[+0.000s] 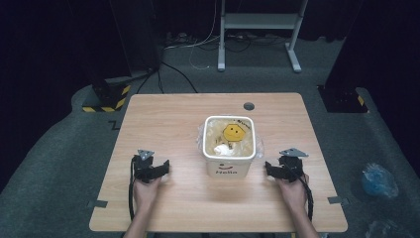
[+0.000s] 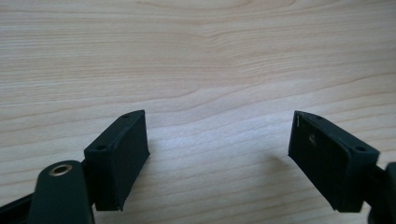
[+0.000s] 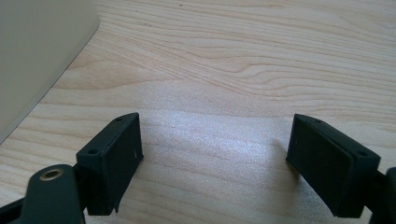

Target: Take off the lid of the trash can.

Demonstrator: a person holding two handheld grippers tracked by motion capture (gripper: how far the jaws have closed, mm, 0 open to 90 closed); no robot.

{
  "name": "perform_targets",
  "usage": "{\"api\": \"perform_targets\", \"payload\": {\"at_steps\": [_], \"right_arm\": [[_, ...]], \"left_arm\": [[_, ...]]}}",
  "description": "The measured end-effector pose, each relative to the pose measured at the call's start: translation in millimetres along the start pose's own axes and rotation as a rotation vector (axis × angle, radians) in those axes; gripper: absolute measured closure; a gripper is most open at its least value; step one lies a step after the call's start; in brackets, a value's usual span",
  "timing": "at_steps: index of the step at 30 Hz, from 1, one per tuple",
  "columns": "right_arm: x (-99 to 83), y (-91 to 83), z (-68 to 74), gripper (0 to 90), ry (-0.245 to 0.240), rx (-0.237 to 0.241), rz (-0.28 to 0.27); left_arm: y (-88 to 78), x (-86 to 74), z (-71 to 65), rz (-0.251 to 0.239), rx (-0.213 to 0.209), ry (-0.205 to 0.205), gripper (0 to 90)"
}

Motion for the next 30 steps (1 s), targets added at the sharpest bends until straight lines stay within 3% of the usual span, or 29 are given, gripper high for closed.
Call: {"api": "perform_targets", "payload": {"at_steps": [3,8,9,11,15,24,30], "right_arm": [[0.0,0.0,0.0,18.0,0.0,0.001,-0.001],[-0.3,-0.6,0.3,20.9,-0.007,0.012,-0.006],[0.1,-1.5,-1.1,27.0,-0.016,0.016,-0.008],[-0.2,-2.8,-3.6,30.2,-0.009,0.021,-0.01],[0.2,-6.4,-7.8,30.5,0.023,0.049,-0.013],[7.5,-24.9,-15.8,31.4,0.055,0.111,-0.077],[14.0,-34.0,-14.9,35.9,0.041,0.129,-0.102]], "left_arm": [[0.4,-0.3,1.5,0.026,0.036,0.042,19.8],[0.8,-0.4,2.3,0.029,0.04,0.04,16.4],[0.7,-0.5,2.2,0.029,0.041,0.04,16.4],[0.5,-0.6,1.6,0.028,0.037,0.047,18.3],[0.4,-0.7,1.3,0.028,0.031,0.051,19.0],[0.3,-0.7,1.3,0.028,0.031,0.052,19.1],[0.3,-0.6,1.3,0.028,0.03,0.052,19.2]]}}
Point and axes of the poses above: each handheld gripper's, and its own axes: y roughly forward along the jaws, x roughly out of its top, z roughly to its left, the point moved 3 cm from there along y, roughly forward along the jaws, and after that the axes turned 11 degrees about -x, right-handed, at the moved point
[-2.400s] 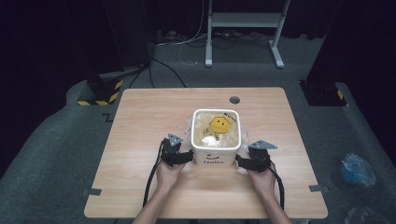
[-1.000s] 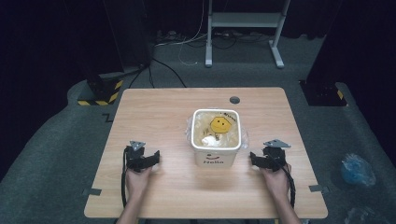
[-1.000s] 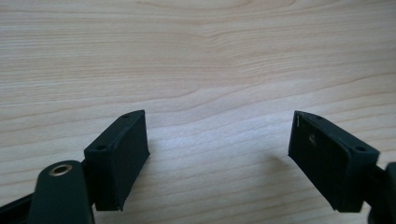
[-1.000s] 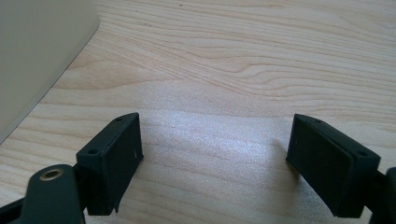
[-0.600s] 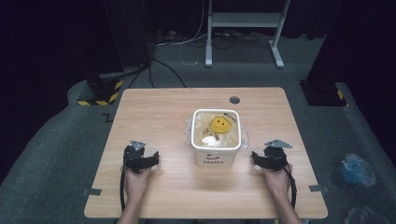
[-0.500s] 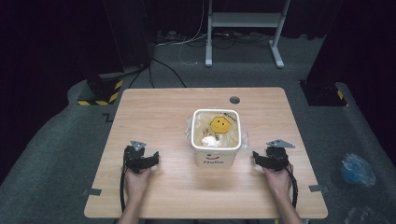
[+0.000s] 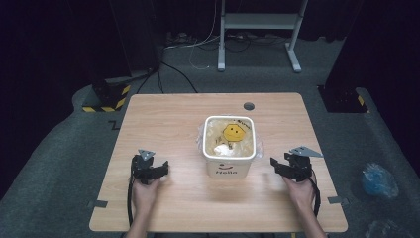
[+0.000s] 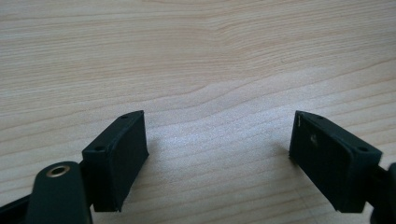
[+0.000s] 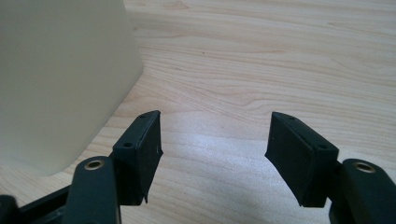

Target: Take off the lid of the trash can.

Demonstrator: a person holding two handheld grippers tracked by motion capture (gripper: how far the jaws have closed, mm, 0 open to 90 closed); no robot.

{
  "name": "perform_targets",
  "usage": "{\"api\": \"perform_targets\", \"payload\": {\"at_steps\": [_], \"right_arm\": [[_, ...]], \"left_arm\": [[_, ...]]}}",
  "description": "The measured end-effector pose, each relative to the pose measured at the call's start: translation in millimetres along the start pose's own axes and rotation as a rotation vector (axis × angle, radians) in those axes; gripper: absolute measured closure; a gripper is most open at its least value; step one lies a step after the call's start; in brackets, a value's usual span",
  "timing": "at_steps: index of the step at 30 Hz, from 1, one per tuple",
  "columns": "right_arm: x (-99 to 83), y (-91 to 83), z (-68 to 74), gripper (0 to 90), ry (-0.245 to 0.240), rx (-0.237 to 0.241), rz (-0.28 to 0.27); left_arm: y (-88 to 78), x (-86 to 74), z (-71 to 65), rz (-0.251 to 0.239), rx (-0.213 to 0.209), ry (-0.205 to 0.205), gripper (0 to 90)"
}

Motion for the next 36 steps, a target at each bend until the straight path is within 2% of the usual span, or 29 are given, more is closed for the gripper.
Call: {"api": "perform_targets", "payload": {"at_steps": [8,15,23,36], "right_arm": [[8.6,-9.1,1.8,42.8,0.018,0.04,-0.017],[19.4,-19.1,2.1,46.4,0.007,0.05,-0.047],[26.9,-26.0,2.0,47.6,0.008,0.055,-0.052],[50.3,-38.8,8.8,48.1,-0.004,0.078,-0.093]], "left_arm": [[0.0,0.0,0.0,0.0,0.0,0.0,19.3],[0.0,0.0,0.0,0.0,0.0,0.0,19.3],[0.1,0.1,0.0,0.0,0.0,0.0,19.3],[0.0,0.2,0.3,0.0,0.002,0.003,19.5]]}}
Point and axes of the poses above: each handheld gripper's, and its own axes: y roughly forward along the jaws, x roughly out of its top, z roughly to its left, the point moved 3 cm from there along y, roughly forward along the jaws, and after that the axes turned 11 degrees about -x, right-handed, at the moved point
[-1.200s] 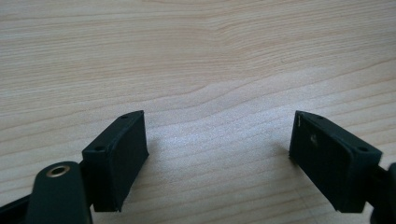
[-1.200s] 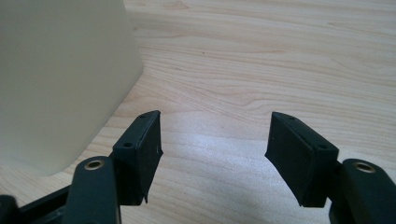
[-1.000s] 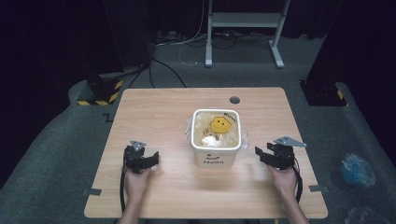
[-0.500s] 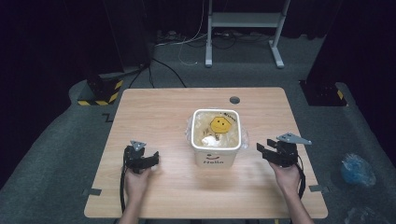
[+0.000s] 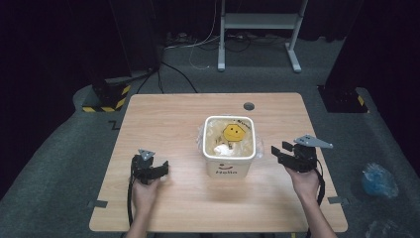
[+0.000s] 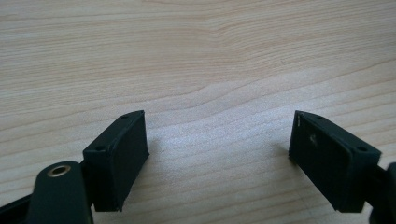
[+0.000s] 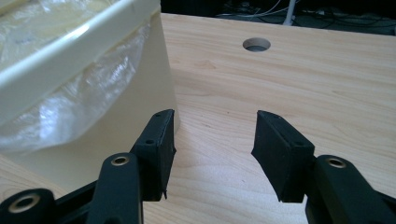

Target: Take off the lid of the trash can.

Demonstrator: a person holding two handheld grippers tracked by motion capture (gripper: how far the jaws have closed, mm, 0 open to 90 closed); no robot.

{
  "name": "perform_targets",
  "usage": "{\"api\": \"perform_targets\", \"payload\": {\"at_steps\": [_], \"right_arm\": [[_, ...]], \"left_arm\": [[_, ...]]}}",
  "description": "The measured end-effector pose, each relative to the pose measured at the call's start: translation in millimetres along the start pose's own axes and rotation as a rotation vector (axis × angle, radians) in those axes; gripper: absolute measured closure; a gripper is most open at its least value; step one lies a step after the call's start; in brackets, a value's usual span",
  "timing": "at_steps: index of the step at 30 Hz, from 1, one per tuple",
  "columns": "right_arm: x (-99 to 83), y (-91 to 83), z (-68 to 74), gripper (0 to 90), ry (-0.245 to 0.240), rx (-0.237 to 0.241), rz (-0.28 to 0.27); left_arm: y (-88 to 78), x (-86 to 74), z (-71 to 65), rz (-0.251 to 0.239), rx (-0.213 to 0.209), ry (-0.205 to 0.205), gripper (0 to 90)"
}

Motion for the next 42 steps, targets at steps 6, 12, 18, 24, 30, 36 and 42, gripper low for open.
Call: {"api": "perform_targets", "payload": {"at_steps": [6,12,18,24,30,36,42], "right_arm": [[10.9,-1.1,4.0,48.3,-0.008,0.011,-0.017],[19.6,-2.0,7.3,48.6,-0.015,0.018,-0.031],[28.7,-3.8,8.6,49.0,-0.015,0.025,-0.041],[37.0,-4.8,10.8,48.9,-0.016,0.03,-0.05],[45.7,-3.8,16.8,49.0,-0.036,0.035,-0.056],[54.3,-2.2,23.3,49.2,-0.053,0.035,-0.061],[62.5,1.7,29.4,49.3,-0.066,0.033,-0.065]], "left_arm": [[0.2,0.0,-0.2,-0.003,0.0,-0.003,19.5],[0.2,0.0,-0.3,-0.002,-0.001,-0.005,19.5],[0.3,0.1,-0.2,-0.004,0.0,-0.004,19.5],[0.4,0.1,-0.2,-0.004,0.0,-0.004,19.6],[0.4,0.1,-0.3,-0.004,-0.001,-0.005,19.6],[0.3,0.1,-0.2,-0.004,0.001,-0.004,19.6],[0.3,0.1,-0.2,-0.003,0.0,-0.004,19.6]]}}
Point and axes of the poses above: each handheld gripper's, and its own axes: y roughly forward along the jaws, x roughly out of its top, z roughly to its left, the point moved 3 cm from there along y, roughly forward along the jaws, and after that the axes turned 11 degrees about -x, right-handed, at the moved point
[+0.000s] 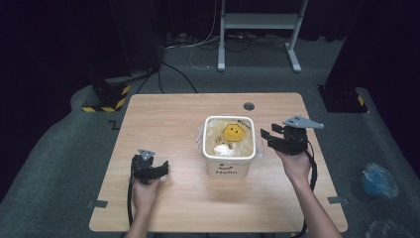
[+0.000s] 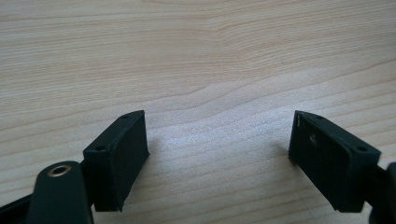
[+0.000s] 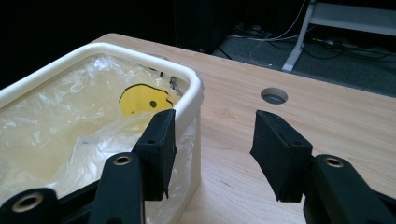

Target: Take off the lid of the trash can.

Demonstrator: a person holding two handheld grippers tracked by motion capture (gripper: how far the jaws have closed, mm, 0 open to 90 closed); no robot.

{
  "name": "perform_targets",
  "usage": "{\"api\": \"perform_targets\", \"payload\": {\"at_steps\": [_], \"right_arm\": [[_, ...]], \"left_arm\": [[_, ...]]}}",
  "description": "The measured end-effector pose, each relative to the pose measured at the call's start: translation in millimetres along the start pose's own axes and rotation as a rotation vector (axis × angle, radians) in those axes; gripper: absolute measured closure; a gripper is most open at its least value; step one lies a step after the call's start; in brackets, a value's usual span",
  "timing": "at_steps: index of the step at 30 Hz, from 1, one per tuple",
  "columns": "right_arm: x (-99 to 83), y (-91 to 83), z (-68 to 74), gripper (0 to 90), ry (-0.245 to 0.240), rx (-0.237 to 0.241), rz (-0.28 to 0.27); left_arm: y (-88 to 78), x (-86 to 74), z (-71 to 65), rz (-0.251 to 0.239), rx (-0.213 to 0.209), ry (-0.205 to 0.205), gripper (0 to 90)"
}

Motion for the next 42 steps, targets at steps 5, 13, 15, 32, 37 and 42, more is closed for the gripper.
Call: {"api": "perform_targets", "payload": {"at_steps": [5,13,15,32,37,42], "right_arm": [[5.2,5.9,4.1,49.5,-0.009,-0.001,0.008],[14.6,15.5,11.7,49.6,-0.025,0.0,0.017],[17.4,18.9,13.6,49.5,-0.032,-0.003,0.02],[25.0,52.6,26.8,50.7,-0.064,-0.032,0.079],[26.7,57.9,26.0,52.4,-0.064,-0.045,0.087],[29.2,62.3,27.2,55.2,-0.085,-0.055,0.087]], "left_arm": [[0.1,0.0,-0.1,0.0,-0.001,-0.001,19.7],[0.1,0.1,0.1,0.0,0.0,0.0,19.7],[0.1,0.1,0.1,0.0,0.0,-0.001,19.7],[0.1,0.2,0.1,0.0,0.0,-0.001,19.8],[0.1,0.2,0.1,0.0,0.0,0.0,19.8],[0.2,0.3,0.1,0.0,0.0,-0.001,19.9]]}}
Point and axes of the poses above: each handheld gripper's, and its own axes: y roughly forward along the jaws, x roughly out of its top, z roughly to its left, the point moved 3 cm from there along y, roughly forward along the jaws, and after that the axes turned 11 degrees about -x, right-handed, at the moved point
